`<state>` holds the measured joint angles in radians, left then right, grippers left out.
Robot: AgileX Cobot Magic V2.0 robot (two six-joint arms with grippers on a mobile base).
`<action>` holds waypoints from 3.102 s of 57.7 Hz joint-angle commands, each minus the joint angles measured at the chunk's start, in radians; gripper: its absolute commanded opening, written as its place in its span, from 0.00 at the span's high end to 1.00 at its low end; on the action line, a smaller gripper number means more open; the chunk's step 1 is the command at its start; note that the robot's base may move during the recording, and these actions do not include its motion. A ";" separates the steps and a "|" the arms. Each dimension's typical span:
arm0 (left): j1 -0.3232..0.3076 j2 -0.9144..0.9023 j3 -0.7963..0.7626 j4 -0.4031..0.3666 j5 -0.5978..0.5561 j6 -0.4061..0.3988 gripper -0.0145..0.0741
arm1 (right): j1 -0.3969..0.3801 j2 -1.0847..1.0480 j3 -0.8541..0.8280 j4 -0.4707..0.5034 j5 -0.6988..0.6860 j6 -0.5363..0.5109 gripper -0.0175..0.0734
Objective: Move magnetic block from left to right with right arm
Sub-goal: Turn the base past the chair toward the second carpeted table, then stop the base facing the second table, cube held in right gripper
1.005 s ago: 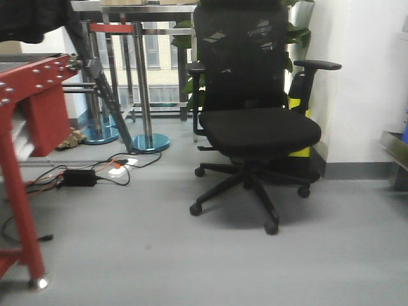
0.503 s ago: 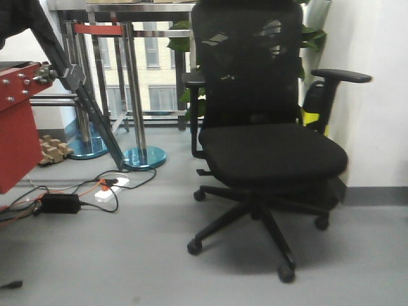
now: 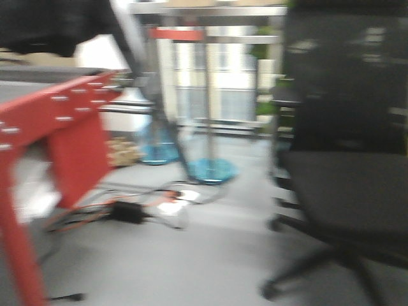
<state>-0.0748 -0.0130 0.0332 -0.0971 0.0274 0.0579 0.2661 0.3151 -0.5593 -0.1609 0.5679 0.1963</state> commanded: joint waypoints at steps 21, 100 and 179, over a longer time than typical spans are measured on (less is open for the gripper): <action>0.000 -0.009 0.008 -0.005 -0.084 -0.006 0.98 | -0.006 0.010 -0.028 -0.014 -0.087 -0.008 0.55; 0.000 -0.009 0.008 -0.005 -0.084 -0.006 0.98 | -0.006 0.010 -0.028 -0.014 -0.087 -0.008 0.55; 0.000 -0.009 0.008 -0.005 -0.084 -0.006 0.98 | 0.177 0.424 -0.325 -0.014 -0.023 -0.016 0.55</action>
<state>-0.0748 -0.0130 0.0332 -0.0971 0.0274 0.0579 0.4037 0.6178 -0.7836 -0.1609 0.5931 0.1930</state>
